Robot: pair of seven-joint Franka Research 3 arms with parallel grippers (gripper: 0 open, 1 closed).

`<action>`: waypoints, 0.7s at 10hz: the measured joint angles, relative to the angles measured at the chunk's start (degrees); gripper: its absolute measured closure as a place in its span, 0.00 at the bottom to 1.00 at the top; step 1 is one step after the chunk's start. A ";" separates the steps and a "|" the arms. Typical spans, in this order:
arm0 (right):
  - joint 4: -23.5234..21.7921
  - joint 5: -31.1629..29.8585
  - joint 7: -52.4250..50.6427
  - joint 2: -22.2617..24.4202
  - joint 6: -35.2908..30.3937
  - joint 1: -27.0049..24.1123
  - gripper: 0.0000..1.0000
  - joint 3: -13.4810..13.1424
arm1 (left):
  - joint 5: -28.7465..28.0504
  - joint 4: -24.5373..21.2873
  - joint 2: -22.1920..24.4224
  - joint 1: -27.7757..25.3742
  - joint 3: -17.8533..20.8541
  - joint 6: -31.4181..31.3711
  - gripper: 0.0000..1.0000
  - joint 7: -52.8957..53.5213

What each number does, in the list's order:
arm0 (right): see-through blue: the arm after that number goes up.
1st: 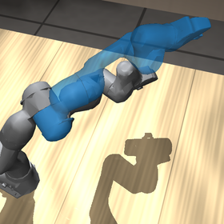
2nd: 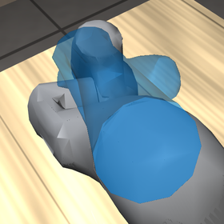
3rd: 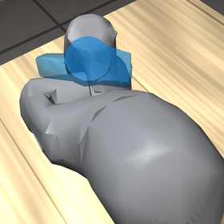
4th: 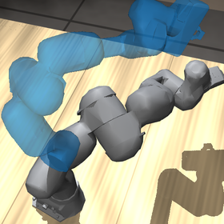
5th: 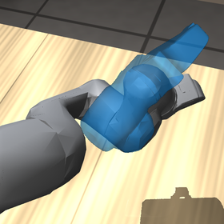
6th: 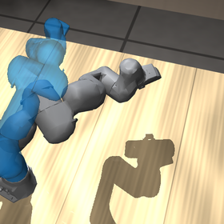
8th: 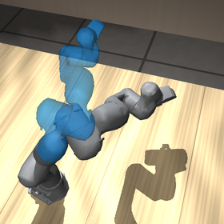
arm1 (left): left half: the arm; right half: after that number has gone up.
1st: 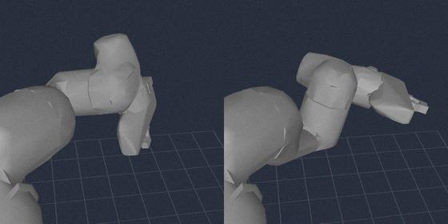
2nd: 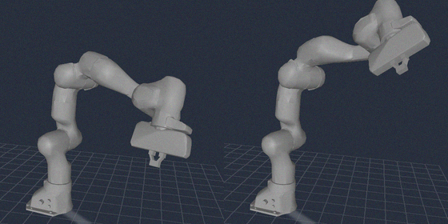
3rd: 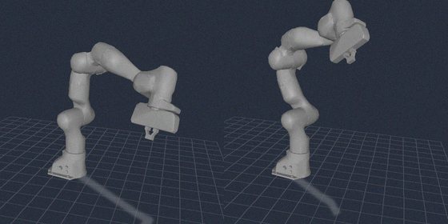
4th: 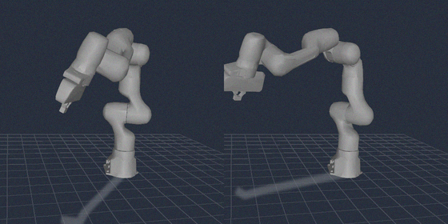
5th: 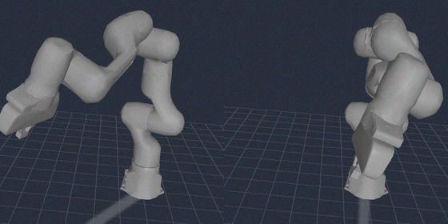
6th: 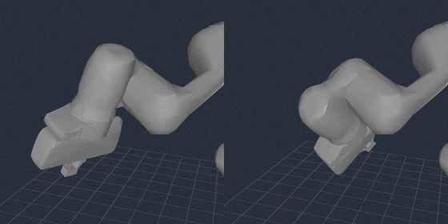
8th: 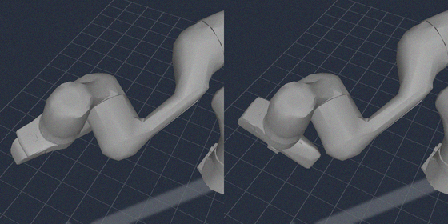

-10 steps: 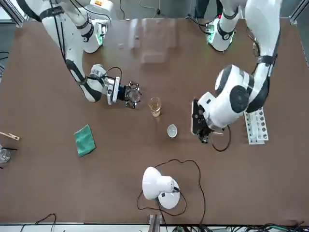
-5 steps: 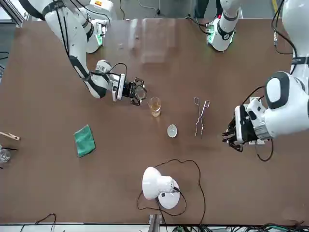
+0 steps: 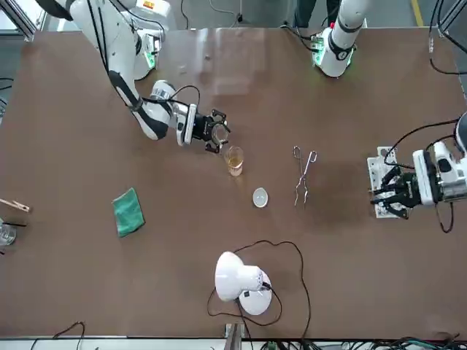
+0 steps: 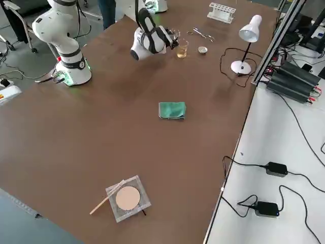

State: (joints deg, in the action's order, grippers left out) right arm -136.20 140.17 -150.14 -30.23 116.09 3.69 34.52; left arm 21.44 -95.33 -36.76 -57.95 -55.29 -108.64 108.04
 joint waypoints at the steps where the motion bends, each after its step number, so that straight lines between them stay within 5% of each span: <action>1: 0.57 1.44 0.73 0.21 0.63 0.01 0.61 1.00 | 1.26 -0.11 -1.89 -1.64 -0.02 2.15 0.79 3.00; 7: 3.41 5.81 8.45 0.32 4.68 0.03 0.61 4.82 | 7.38 -0.19 -7.84 -12.41 -0.05 17.74 0.79 11.44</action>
State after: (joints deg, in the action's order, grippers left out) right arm -132.79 145.98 -141.68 -29.91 120.77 3.72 39.34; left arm 28.82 -95.51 -44.59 -70.36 -55.34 -90.90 119.48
